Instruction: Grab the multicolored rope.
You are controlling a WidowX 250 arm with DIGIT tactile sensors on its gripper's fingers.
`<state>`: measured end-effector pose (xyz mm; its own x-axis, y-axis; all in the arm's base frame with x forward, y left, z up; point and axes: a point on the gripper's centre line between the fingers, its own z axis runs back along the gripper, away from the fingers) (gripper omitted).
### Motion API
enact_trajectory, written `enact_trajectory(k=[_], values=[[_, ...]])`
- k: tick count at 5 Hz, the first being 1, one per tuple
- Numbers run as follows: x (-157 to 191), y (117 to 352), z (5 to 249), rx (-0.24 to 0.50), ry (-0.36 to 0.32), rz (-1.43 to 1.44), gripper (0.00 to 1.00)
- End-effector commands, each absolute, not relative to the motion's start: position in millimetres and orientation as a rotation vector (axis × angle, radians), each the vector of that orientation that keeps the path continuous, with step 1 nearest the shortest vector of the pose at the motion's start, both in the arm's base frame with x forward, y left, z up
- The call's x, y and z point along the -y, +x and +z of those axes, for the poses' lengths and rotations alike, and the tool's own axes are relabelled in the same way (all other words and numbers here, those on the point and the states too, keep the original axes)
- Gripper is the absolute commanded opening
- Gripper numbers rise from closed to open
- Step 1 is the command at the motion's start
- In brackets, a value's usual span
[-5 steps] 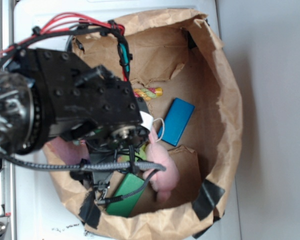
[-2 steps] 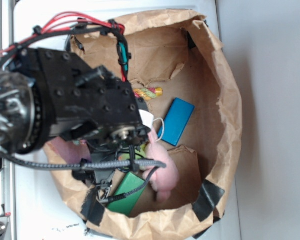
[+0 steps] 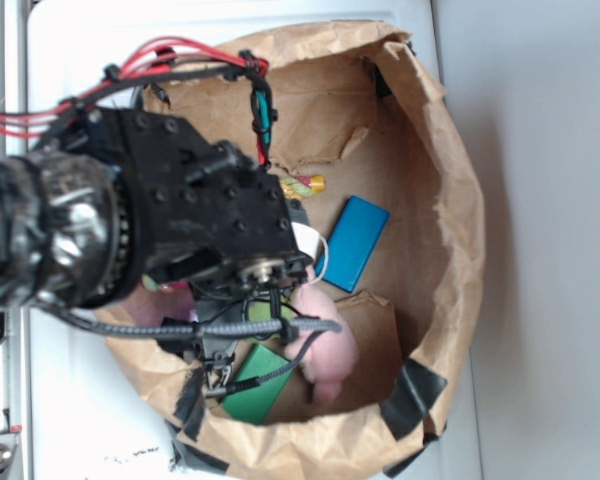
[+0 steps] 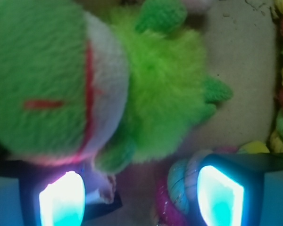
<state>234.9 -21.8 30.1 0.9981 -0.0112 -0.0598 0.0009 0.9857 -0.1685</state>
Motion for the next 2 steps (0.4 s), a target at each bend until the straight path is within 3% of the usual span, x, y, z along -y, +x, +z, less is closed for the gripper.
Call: enact_trajectory(k=[1, 2], values=[[12.1, 233.1, 20.2, -0.067, -0.131, -0.007, 1.0], [13.3, 227.5, 13.7, -0.116, -0.128, -0.005, 1.0]])
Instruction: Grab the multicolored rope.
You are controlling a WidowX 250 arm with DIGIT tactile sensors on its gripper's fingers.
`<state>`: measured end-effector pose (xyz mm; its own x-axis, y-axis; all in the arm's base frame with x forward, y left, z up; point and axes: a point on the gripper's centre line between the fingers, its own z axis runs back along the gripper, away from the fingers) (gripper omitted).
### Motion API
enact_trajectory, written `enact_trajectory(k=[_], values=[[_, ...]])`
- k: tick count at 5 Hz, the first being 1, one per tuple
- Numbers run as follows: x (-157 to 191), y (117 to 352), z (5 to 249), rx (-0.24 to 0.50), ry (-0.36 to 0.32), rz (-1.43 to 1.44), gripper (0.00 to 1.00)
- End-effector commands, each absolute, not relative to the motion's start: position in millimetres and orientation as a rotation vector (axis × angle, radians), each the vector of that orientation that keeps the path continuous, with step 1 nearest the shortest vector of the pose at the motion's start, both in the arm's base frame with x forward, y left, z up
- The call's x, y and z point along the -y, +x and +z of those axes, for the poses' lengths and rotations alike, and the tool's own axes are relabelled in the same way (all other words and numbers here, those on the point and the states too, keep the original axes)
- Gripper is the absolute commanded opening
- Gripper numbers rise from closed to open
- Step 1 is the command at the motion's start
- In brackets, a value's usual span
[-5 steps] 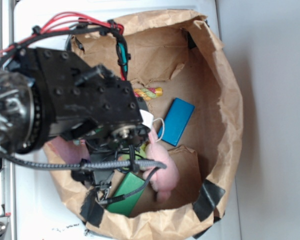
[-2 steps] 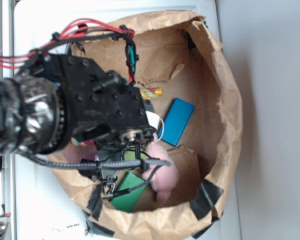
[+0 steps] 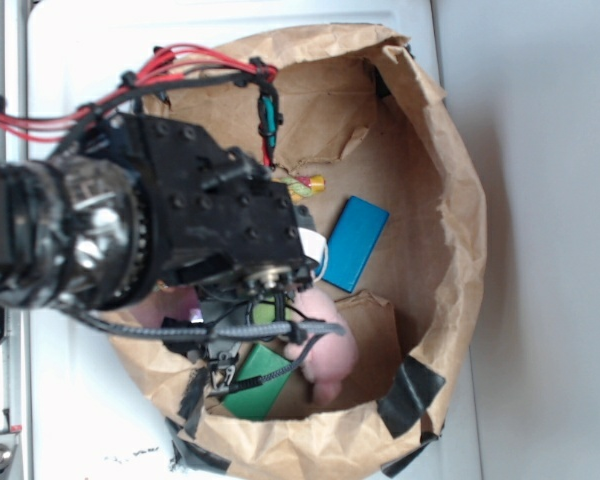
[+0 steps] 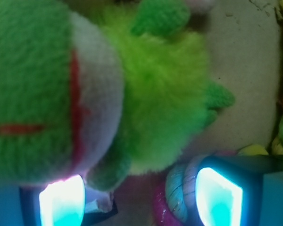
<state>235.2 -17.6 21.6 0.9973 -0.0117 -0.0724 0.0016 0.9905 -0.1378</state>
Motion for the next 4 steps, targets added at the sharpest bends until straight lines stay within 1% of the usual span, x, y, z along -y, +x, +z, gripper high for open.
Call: enact_trajectory(k=[1, 2, 3, 4], values=[[10, 224, 21, -0.115, -0.136, 0.036, 1.0], [4, 224, 35, -0.102, -0.184, 0.053, 1.0], [3, 221, 53, -0.05, -0.223, 0.054, 1.0], [1, 216, 67, 0.032, -0.241, 0.08, 1.0]])
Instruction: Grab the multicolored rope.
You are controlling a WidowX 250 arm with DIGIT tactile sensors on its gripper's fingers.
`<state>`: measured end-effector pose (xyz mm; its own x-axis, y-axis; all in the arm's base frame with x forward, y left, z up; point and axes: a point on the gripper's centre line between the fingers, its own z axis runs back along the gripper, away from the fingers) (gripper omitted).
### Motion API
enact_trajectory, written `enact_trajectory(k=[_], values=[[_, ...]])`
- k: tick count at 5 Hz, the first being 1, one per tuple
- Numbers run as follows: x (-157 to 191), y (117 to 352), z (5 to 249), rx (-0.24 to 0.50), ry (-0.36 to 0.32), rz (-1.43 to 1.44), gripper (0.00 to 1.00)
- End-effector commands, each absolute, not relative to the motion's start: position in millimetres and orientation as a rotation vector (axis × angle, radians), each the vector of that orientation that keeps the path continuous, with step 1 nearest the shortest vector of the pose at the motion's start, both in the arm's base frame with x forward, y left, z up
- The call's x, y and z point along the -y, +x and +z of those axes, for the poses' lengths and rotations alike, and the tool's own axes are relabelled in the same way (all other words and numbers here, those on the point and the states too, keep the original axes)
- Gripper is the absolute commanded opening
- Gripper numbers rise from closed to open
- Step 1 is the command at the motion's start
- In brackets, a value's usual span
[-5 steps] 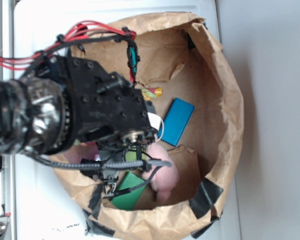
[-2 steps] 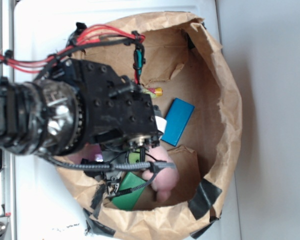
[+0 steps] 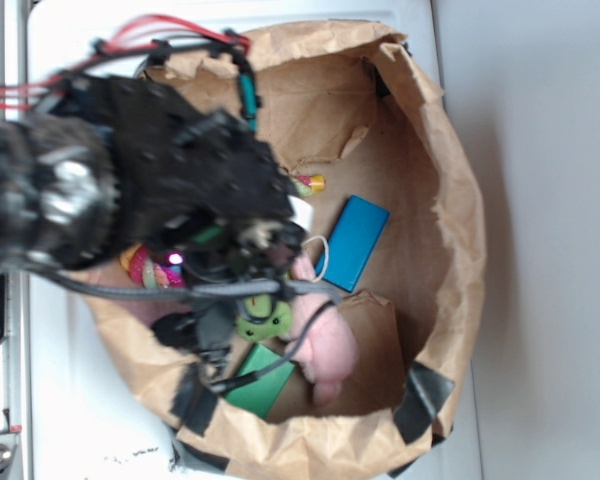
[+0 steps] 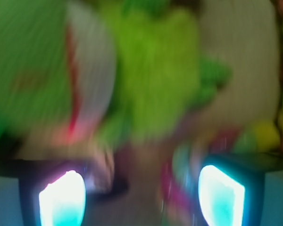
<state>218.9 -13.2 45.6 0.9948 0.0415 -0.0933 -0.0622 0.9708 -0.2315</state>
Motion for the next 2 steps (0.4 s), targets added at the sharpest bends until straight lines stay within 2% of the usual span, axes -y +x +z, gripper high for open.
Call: enact_trajectory(k=[1, 2], values=[[-1.8, 213.2, 74.5, 0.094, -0.252, 0.076, 1.0], [-6.1, 215.4, 75.5, 0.174, -0.239, 0.059, 1.0]])
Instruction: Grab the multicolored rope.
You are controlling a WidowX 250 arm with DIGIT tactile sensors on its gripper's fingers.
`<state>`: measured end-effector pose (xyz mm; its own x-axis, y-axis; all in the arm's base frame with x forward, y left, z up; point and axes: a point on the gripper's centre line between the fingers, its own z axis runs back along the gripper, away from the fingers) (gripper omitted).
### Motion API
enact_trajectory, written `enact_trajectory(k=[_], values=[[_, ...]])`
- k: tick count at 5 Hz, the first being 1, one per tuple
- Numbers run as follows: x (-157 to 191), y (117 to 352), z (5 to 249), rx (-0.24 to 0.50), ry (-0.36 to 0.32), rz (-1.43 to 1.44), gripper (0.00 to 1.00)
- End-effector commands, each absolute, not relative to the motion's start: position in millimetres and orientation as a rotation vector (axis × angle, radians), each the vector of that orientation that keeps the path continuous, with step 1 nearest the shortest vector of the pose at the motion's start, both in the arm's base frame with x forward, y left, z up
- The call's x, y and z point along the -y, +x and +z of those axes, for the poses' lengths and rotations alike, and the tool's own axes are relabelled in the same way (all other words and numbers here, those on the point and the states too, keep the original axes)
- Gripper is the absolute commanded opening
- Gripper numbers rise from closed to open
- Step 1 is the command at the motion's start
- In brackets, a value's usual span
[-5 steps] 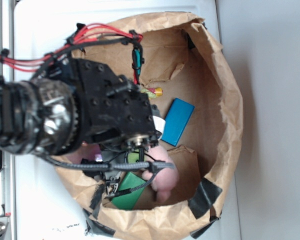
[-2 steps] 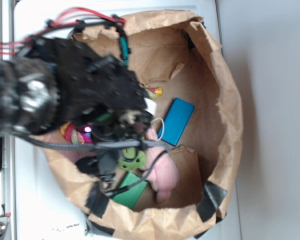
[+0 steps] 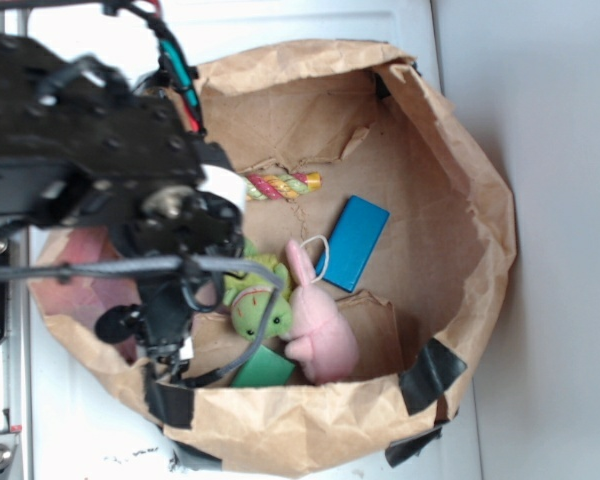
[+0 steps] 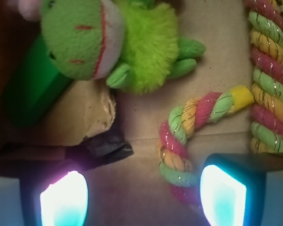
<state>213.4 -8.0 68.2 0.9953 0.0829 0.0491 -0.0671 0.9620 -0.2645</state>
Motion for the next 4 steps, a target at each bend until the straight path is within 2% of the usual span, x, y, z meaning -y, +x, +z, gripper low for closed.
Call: enact_trajectory(k=[1, 2, 4], values=[[-13, 223, 73, 0.224, -0.222, 0.071, 1.0], [-19, 232, 76, 0.225, -0.234, 0.103, 1.0], [-19, 242, 66, 0.195, -0.199, 0.119, 1.0]])
